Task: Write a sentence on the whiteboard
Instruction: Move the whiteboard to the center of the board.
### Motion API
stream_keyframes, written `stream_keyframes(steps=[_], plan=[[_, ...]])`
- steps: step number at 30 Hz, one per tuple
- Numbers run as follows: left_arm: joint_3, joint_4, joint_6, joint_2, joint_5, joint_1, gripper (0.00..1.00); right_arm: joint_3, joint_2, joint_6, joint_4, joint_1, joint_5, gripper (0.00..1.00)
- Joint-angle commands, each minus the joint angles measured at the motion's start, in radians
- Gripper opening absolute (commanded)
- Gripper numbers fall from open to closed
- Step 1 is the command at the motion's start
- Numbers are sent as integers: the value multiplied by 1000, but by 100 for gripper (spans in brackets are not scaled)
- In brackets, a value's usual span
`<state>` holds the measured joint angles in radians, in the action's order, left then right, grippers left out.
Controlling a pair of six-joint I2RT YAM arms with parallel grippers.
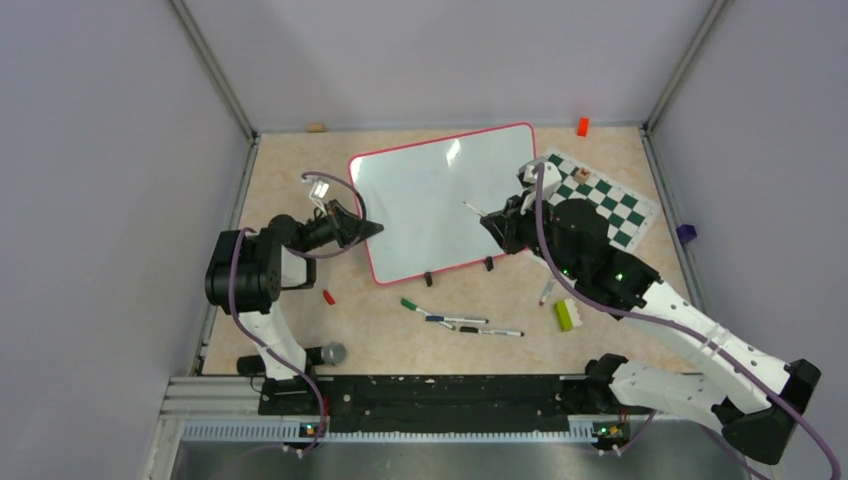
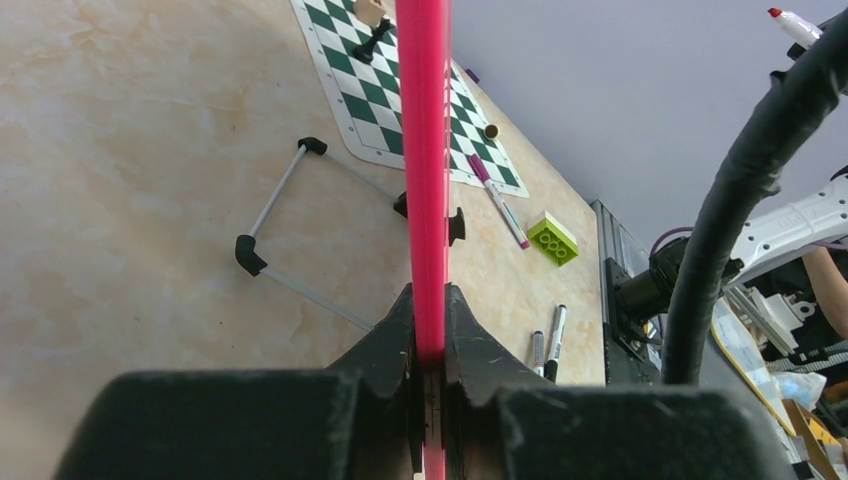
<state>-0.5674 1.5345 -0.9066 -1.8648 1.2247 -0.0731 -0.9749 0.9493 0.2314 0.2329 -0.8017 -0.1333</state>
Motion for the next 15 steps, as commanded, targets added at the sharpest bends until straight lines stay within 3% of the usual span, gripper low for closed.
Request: stream_keyframes(steps=[1,10,15], plan=[[-17,85,59,8,93,42,0,-1,-24,10,-6,9,11,0],[-35,85,61,-4,133,68,0,-10,-32,17,12,7,7,0],[-4,85,49,8,107,134,0,-14,-41,17,19,9,-3,0]])
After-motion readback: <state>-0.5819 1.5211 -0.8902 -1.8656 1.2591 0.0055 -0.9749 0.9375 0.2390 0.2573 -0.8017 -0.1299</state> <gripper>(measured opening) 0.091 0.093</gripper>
